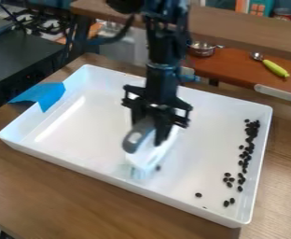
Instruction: Sweep into pile
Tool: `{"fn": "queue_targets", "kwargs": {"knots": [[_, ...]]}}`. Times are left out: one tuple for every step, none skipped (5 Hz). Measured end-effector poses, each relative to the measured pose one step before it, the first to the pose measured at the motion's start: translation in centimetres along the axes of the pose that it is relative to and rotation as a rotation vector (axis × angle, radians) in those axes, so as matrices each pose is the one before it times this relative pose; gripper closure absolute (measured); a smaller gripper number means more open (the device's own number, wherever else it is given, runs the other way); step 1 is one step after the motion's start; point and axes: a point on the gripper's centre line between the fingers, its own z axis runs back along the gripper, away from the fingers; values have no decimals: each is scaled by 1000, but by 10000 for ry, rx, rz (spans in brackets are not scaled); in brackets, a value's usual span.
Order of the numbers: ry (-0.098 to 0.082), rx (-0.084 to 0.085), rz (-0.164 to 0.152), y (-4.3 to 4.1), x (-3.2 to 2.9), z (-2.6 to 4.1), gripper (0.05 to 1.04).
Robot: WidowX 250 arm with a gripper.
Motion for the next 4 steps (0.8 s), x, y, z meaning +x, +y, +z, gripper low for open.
{"fn": "queue_targets", "kwargs": {"knots": [[50, -790, 157, -3253, 200, -131, 599], [223, -694, 202, -2780, -279, -261, 599], [252, -551, 100, -1586, -570, -168, 599], [-58, -512, 287, 708, -172, 1109, 599]]}}
